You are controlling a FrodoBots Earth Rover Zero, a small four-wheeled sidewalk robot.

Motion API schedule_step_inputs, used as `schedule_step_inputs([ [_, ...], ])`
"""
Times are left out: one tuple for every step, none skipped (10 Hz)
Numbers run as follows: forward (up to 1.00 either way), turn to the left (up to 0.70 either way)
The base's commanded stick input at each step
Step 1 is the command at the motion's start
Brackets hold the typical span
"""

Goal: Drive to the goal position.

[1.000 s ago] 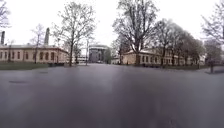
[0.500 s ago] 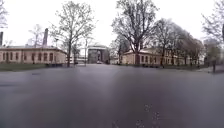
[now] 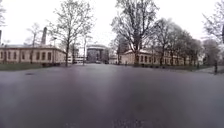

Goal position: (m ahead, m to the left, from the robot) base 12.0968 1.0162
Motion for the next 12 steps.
schedule_step_inputs([
  [0.85,0.00],
  [0.85,0.00],
  [0.85,0.00],
  [0.85,0.00],
  [0.85,0.00],
  [0.85,0.00],
  [0.85,0.00],
  [0.85,0.00],
  [0.85,0.00],
  [0.85,0.00],
  [0.85,0.00],
  [0.85,0.00],
])
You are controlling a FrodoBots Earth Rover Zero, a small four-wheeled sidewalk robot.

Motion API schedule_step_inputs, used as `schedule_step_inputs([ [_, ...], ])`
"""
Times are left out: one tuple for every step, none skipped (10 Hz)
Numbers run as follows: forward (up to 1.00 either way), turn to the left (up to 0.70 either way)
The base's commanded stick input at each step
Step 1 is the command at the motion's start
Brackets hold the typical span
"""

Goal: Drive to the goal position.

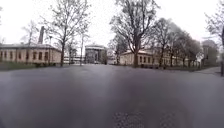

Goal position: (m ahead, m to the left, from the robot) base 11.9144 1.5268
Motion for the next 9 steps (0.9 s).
schedule_step_inputs([
  [0.85,0.00],
  [0.85,0.00],
  [0.85,0.00],
  [0.85,0.00],
  [0.85,0.00],
  [0.85,0.00],
  [0.85,0.00],
  [0.85,0.00],
  [0.85,0.00],
])
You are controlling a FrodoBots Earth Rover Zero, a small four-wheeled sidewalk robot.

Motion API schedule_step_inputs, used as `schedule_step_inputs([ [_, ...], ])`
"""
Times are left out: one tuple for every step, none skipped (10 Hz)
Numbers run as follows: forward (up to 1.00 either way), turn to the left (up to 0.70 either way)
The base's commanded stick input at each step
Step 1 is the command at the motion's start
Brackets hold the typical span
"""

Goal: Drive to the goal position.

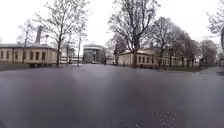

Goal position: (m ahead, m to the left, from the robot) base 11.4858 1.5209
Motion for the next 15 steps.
schedule_step_inputs([
  [0.85,0.00],
  [0.85,0.02],
  [0.85,0.10],
  [0.85,0.23],
  [0.85,0.34],
  [0.85,0.14],
  [0.85,0.00],
  [0.85,0.00],
  [0.85,0.00],
  [0.85,0.00],
  [0.85,0.00],
  [0.85,0.00],
  [0.85,0.00],
  [0.85,0.00],
  [0.85,0.00],
])
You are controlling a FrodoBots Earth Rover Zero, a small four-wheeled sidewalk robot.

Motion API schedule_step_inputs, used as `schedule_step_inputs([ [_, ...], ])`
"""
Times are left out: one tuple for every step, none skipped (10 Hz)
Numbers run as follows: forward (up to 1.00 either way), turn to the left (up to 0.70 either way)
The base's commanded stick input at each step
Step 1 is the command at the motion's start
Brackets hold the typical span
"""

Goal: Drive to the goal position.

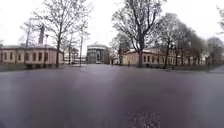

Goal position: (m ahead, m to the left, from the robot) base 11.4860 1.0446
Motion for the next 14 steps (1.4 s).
schedule_step_inputs([
  [0.85,0.00],
  [0.85,0.00],
  [0.85,0.00],
  [0.85,0.00],
  [0.85,0.01],
  [0.85,0.34],
  [0.85,0.34],
  [0.85,0.34],
  [0.85,0.11],
  [0.85,0.00],
  [0.85,0.00],
  [0.85,0.00],
  [0.85,0.00],
  [0.85,0.00],
])
